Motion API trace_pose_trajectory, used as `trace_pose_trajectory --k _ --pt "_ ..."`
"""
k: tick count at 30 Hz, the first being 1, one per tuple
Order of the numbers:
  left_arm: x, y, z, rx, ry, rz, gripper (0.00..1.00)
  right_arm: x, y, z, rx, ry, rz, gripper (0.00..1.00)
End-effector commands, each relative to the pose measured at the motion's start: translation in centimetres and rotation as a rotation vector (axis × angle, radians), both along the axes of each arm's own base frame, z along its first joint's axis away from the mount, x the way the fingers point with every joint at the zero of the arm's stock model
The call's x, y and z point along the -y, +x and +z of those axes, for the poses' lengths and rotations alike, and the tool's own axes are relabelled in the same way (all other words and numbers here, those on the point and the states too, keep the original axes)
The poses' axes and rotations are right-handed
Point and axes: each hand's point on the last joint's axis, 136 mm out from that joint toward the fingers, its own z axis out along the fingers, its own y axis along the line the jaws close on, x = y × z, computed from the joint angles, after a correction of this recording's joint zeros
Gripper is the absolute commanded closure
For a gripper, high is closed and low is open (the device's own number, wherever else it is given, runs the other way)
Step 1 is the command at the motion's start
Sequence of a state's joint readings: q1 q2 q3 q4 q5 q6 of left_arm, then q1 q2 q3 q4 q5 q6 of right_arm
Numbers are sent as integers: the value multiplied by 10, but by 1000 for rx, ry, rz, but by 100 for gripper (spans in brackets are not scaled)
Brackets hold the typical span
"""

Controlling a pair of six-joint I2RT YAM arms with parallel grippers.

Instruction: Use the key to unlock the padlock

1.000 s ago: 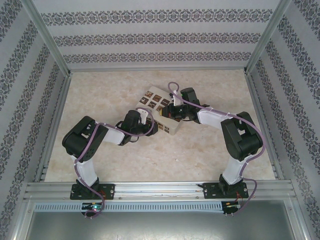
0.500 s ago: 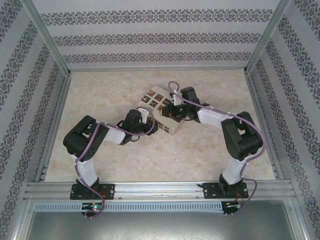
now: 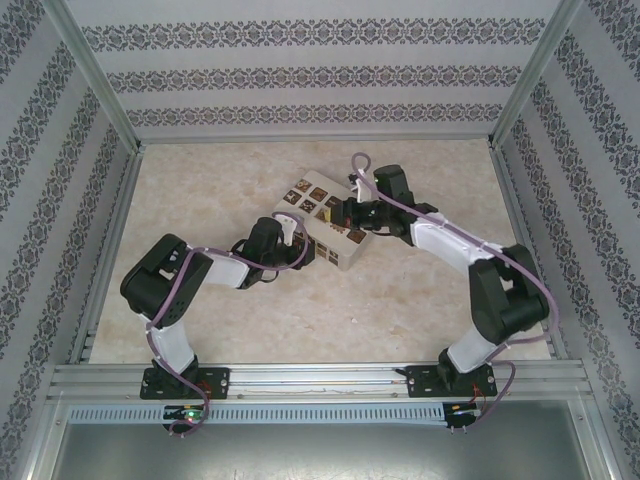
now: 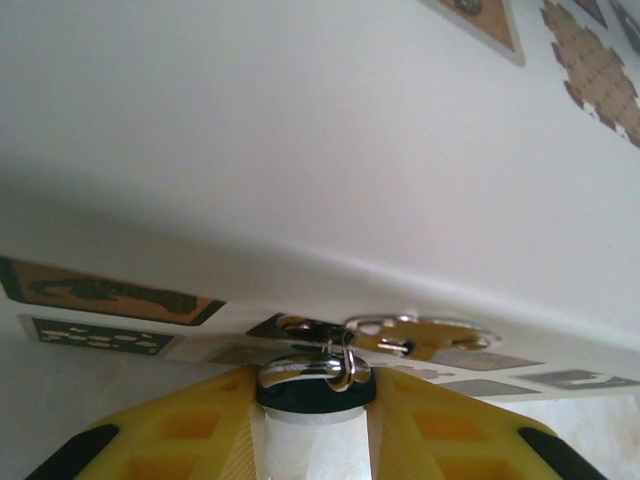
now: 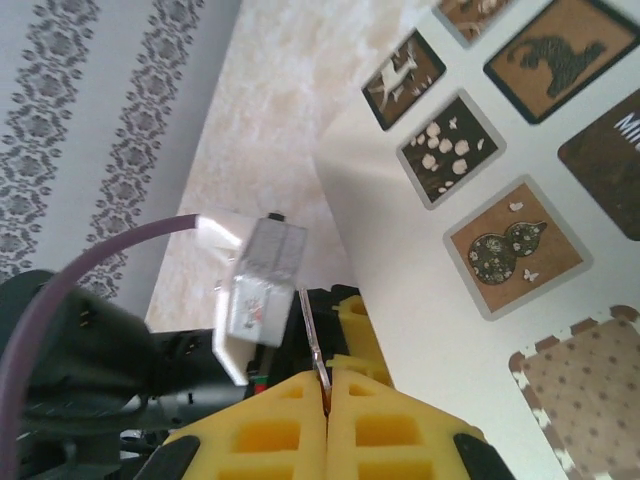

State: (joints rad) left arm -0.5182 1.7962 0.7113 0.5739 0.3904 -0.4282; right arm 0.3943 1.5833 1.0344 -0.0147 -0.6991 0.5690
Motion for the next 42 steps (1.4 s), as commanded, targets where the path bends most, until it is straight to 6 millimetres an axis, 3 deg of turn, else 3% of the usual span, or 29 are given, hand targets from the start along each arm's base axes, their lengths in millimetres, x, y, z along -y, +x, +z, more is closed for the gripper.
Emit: trace_pose_trajectory --k 1,6,15,22,31,42 --pt "13 -3 29 7 -62 -26 69 13 -17 -2 27 -30 1 100" --pt "16 -9 35 -55 -106 -27 70 26 -45 -12 60 -65 9 100" --pt "30 -17 51 -203 -190 -42 73 24 -91 -48 200 -194 51 100" --pt "36 -24 56 -304 -232 -48 74 20 -97 -68 343 -287 38 100" --pt "35 -25 69 -357 -236 -19 74 19 -98 -94 406 -393 25 100" --pt "34 -28 74 -418 -258 11 74 10 -89 -106 446 -458 18 100"
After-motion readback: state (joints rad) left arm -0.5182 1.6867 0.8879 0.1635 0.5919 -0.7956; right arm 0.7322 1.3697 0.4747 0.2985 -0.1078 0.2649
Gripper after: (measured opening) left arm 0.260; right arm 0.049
